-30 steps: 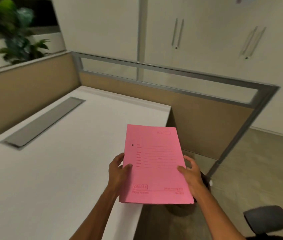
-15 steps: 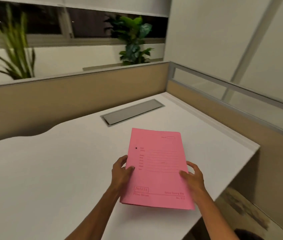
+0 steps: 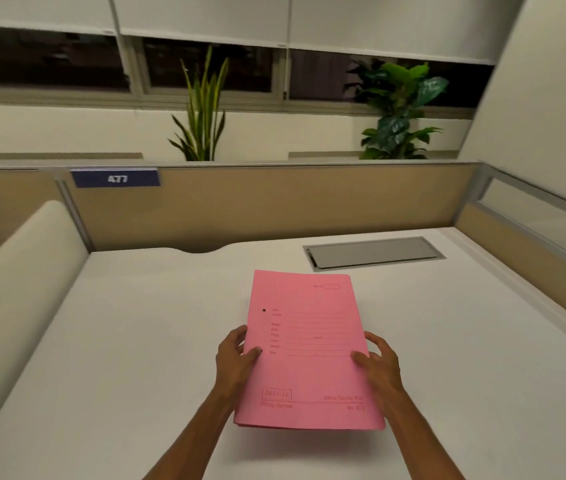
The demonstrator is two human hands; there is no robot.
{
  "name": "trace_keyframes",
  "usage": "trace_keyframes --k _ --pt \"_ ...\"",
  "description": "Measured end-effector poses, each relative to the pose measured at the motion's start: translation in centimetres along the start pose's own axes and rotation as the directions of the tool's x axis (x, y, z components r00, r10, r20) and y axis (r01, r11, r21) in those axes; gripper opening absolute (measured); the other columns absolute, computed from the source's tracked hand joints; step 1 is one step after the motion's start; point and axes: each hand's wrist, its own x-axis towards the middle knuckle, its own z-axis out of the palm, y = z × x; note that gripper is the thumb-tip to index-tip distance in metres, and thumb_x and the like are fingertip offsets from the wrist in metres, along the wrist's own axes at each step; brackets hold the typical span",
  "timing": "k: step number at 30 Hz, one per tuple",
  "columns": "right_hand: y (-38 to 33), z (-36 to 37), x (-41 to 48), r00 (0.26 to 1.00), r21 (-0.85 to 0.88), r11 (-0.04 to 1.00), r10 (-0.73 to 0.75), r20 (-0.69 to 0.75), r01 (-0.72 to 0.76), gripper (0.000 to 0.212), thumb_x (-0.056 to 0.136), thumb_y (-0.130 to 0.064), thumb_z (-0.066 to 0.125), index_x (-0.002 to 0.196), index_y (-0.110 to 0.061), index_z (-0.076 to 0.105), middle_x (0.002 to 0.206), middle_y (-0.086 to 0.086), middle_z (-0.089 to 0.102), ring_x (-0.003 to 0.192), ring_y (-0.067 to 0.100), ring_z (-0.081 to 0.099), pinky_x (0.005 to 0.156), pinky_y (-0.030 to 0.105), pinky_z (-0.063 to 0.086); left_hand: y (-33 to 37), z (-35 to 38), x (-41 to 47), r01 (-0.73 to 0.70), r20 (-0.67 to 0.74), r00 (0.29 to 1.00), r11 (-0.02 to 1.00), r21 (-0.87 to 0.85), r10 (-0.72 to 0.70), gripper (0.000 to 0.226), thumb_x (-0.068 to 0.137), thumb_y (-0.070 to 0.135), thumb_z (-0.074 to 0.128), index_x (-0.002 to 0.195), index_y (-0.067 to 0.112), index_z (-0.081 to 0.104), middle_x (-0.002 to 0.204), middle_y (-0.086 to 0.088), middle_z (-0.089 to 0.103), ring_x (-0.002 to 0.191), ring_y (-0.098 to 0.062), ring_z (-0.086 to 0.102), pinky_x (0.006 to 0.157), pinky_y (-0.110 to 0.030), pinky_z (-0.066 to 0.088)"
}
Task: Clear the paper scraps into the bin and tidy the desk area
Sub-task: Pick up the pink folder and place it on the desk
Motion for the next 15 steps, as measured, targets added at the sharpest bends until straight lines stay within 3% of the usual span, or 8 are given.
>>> trace_keyframes --k 6,15 --pt "-1.2 5.6 4.4 0.999 -0.08 0.997 -0.006 0.049 0.01 0.046 0.083 -0.005 0.068 0.121 -0.022 0.049 0.102 0.018 0.067 0.082 0.033 0.07 0.079 0.054 0.057 -0.4 -3.1 3.6 0.033 -0.109 0.993 0.999 -0.027 -0.035 0.047 0.084 -0.004 0.062 0.129 0.008 0.052 0.124 -0.008 0.063 0.107 -0.022 0.062 0.088 -0.04 0.056" --pt "-3.7 11.6 14.3 0.996 -0.161 0.986 -0.036 0.084 0.049 0.04 0.081 -0.005 0.069 0.114 -0.021 0.052 0.1 0.019 0.069 0.081 0.034 0.07 0.079 0.054 0.057 0.0 -3.7 13.0 0.08 -0.148 0.985 0.997 -0.02 -0.083 0.047 0.084 -0.004 0.062 0.129 0.004 0.051 0.125 -0.012 0.061 0.109 -0.026 0.059 0.093 -0.043 0.053"
